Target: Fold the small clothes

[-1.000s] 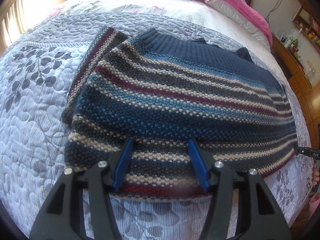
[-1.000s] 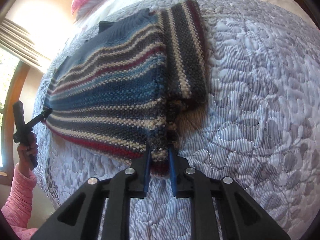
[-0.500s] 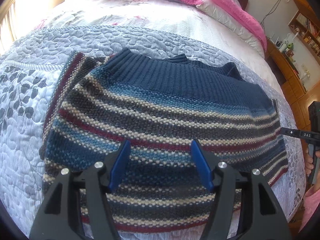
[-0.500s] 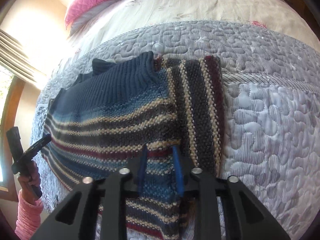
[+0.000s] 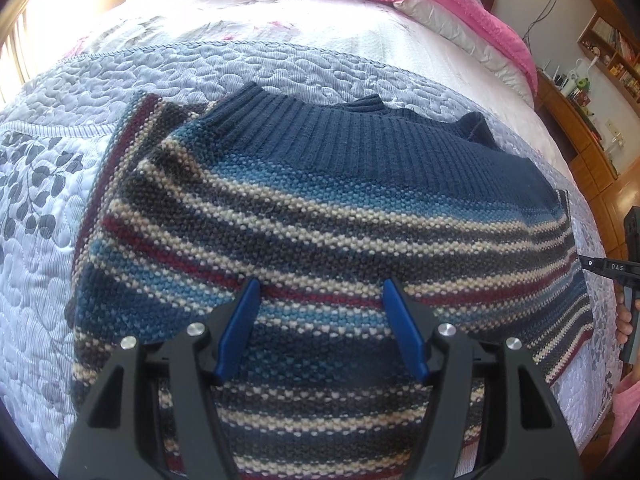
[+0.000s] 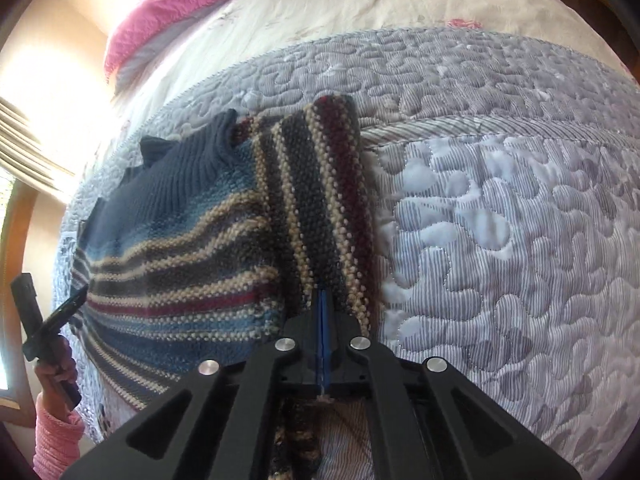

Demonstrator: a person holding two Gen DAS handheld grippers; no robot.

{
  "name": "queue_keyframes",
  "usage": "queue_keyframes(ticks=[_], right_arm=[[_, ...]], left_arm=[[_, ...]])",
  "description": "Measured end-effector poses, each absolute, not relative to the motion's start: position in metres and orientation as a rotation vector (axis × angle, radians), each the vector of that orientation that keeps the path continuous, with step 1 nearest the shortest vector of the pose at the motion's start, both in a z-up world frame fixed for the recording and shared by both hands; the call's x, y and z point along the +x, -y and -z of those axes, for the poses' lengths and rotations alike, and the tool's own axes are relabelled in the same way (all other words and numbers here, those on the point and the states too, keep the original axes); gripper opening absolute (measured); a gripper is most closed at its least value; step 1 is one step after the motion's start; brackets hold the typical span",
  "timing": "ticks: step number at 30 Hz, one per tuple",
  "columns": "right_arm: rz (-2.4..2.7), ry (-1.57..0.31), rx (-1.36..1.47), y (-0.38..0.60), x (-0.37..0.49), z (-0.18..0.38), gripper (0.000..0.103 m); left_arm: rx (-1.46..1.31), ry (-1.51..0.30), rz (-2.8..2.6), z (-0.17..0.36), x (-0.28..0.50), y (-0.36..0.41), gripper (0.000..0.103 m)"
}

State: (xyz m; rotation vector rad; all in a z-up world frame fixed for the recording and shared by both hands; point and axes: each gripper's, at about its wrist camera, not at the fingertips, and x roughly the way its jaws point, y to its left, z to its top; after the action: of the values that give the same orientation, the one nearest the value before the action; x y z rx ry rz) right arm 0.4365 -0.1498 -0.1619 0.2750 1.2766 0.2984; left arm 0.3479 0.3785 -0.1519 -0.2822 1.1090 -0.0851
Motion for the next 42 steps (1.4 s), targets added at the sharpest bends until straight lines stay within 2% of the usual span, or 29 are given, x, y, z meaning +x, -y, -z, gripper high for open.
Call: queue_keyframes(ticks=[1,2,3,4,5,6,9,22,29,30,33,36,42], right_arm=[[-0.296,-1.270,0.280,0.154,0.432,0.159,0.004],[-0.293,-1.265,0.279,0.156,0.427,0.155,0.012],[-0.289,-1.263,0.276,0.158,0.422,0.151,0.035],[-0.287,-1.260,0.270,0.160,0.416,0.146,0.051],[-0.296,-1.254,0.268,0.161,0.409,0.141,0.077],[-0.329,-1.257,0.270,0.158,0.404,0.138,0.083],[-0.372,-1.293,0.267,0.149,0.390,0.135,0.086],[-0.387,-1.358,0.504,0.151,0.411,0.184,0.084],[-0.355,-1.355,0.474,0.142,0.419,0.188,0.066],[-0.353,-1.352,0.474,0.142,0.420,0.188,0.058],[-0.385,-1.342,0.513,0.144,0.420,0.189,0.042],[-0.404,-1.314,0.494,0.142,0.417,0.181,0.036],[-0.389,-1.331,0.506,0.145,0.417,0.188,0.036]], left_arm=[[-0.283,-1.108,0.087,0.151,0.348,-0.379,0.064],[-0.289,-1.106,0.089,0.151,0.348,-0.379,0.064],[-0.296,-1.105,0.090,0.150,0.348,-0.380,0.064],[-0.302,-1.104,0.088,0.149,0.347,-0.380,0.064],[-0.305,-1.105,0.084,0.147,0.345,-0.381,0.064],[-0.304,-1.105,0.078,0.145,0.343,-0.381,0.064],[-0.303,-1.100,0.074,0.136,0.338,-0.378,0.067],[-0.306,-1.108,0.119,0.134,0.328,-0.372,0.069],[-0.314,-1.101,0.125,0.143,0.330,-0.376,0.071],[-0.312,-1.100,0.127,0.144,0.330,-0.376,0.072],[-0.308,-1.098,0.130,0.146,0.331,-0.376,0.072],[-0.314,-1.099,0.134,0.147,0.332,-0.377,0.073],[-0.308,-1.102,0.135,0.148,0.332,-0.376,0.073]])
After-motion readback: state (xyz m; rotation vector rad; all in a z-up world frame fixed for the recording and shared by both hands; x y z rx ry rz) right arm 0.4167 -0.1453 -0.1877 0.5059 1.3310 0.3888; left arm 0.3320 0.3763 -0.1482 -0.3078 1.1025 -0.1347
